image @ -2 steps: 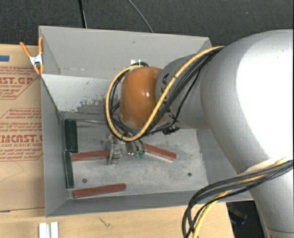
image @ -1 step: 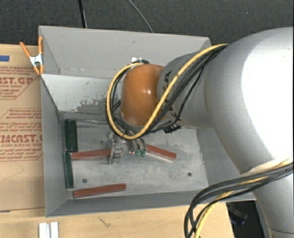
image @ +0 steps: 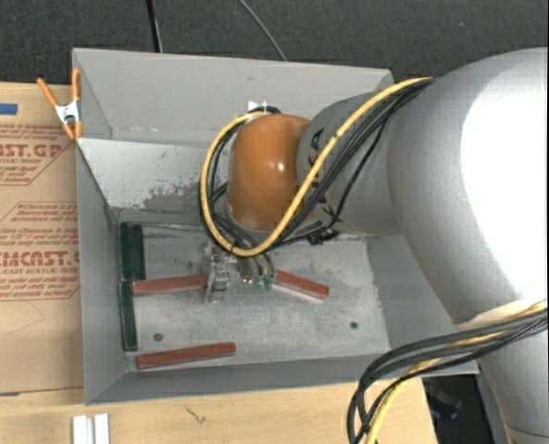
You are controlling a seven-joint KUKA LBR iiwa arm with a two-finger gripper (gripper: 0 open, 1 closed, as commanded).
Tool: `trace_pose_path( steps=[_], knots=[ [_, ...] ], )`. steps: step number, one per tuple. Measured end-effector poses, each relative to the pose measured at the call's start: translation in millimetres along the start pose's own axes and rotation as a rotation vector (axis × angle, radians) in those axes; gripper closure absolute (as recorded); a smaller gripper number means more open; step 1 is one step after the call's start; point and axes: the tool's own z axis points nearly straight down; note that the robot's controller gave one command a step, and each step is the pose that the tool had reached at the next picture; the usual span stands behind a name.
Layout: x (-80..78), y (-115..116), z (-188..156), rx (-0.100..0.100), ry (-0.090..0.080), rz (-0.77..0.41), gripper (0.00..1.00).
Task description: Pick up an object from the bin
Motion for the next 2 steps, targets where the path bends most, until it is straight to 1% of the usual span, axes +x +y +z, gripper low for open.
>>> trace_pose_path(
  steps=[1,2],
  knots=[
    [-0.5,0.2,-5.9,-0.001,-0.003,0.0,1.0],
    [1.3,0.0,-13.7,0.001,0.004,0.0,1.0]
  ],
)
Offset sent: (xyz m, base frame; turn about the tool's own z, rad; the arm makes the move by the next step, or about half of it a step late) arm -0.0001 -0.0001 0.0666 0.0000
